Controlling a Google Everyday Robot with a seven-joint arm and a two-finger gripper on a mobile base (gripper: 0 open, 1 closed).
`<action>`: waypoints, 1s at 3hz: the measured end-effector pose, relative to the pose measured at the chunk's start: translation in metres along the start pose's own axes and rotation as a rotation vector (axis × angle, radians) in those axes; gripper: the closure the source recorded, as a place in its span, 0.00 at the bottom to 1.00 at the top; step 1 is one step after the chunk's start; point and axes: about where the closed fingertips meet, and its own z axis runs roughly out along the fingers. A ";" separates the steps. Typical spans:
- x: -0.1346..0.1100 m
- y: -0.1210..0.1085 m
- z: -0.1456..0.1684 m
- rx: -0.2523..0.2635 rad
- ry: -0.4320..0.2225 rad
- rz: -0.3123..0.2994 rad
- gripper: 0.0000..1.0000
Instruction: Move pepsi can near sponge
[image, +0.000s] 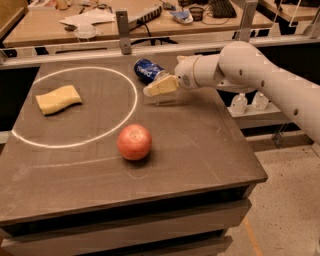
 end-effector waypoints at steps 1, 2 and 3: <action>0.004 0.008 0.019 -0.052 0.020 -0.005 0.26; -0.001 0.016 0.035 -0.123 0.017 -0.029 0.57; -0.017 0.032 0.047 -0.246 -0.057 -0.074 0.88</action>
Offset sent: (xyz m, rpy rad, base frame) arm 0.0106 0.0446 -0.0141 -0.0365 0.0317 0.1578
